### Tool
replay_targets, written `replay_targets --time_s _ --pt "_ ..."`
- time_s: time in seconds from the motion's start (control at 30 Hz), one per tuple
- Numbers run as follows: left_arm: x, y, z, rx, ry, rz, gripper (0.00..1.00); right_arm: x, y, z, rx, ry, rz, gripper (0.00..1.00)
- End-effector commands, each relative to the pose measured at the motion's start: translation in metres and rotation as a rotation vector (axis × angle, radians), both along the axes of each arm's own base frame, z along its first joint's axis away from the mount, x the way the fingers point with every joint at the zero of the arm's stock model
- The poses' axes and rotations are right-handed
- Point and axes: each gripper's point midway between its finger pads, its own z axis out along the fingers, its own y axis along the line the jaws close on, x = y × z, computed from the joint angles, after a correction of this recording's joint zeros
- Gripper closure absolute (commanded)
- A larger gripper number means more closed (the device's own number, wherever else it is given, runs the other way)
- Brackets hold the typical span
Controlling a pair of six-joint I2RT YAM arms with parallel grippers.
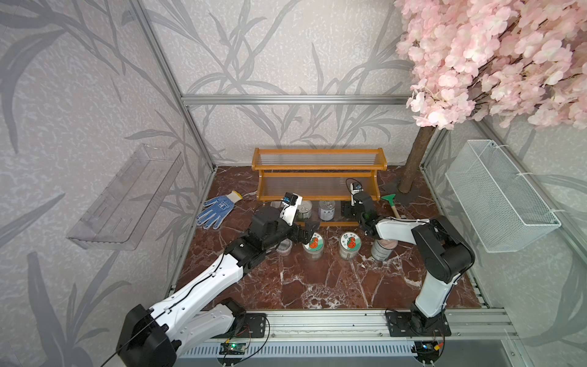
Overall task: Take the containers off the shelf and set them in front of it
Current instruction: 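Pick up a container from the shelf.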
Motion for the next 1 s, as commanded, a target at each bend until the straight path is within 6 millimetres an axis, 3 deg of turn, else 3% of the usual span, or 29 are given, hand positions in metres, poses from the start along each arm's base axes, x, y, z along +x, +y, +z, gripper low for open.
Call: replay_targets --time_s 0.0,0.37,0.4,0.63,0.97 --pt "-0.001 0.004 -0.003 0.0 0.009 0.011 0.0 0.003 0.0 0.004 -0.003 -0.012 0.003 0.27" --pt "-0.001 0.001 -0.006 0.006 0.008 -0.002 0.0 -0.015 0.0 0.026 0.004 -0.042 0.046 0.32" --pt "-0.001 0.0 -0.006 0.006 0.009 -0.005 0.0 -0.018 0.0 0.038 0.015 -0.063 0.05 0.32" --pt "0.002 -0.002 -0.008 0.01 0.006 -0.011 0.0 -0.039 -0.001 0.041 0.03 -0.043 0.089 0.34" --pt "0.005 -0.006 -0.01 0.009 0.007 -0.021 0.0 -0.067 0.002 0.062 0.043 -0.034 0.183 0.34"
